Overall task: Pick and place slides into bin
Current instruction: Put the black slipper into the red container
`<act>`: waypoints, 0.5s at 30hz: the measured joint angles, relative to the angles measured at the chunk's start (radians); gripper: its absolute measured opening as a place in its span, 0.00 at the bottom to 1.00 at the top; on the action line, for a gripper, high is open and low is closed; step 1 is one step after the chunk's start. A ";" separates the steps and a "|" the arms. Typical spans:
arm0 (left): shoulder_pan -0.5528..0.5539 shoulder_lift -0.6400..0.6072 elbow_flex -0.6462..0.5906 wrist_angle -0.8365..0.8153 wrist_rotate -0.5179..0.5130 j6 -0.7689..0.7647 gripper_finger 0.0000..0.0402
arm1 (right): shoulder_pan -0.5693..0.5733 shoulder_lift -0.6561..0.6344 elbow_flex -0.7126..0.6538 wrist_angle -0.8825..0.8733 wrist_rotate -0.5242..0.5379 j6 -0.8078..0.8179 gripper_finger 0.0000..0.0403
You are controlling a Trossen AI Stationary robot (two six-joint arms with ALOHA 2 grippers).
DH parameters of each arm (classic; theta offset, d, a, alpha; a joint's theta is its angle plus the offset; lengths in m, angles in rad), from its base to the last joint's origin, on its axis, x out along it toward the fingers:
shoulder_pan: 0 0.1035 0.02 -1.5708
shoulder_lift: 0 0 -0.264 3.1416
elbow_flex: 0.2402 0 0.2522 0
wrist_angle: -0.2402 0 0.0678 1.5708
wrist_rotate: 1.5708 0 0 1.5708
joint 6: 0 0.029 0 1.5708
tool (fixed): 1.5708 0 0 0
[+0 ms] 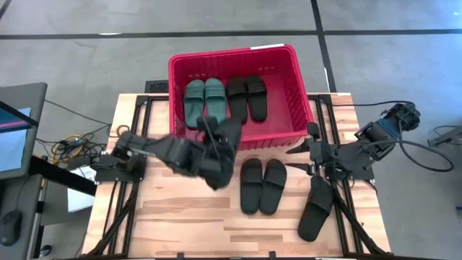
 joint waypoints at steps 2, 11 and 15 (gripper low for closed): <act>0.054 -0.036 -0.014 0.008 0.002 0.071 0.00 | -0.018 0.000 0.000 0.000 0.000 -0.005 0.35; 0.411 -0.087 -0.017 -0.017 0.162 0.310 0.00 | -0.119 0.000 0.000 0.004 0.001 -0.016 0.35; 0.596 -0.083 -0.030 0.014 0.302 0.427 0.00 | -0.182 0.000 0.000 0.004 0.004 -0.016 0.34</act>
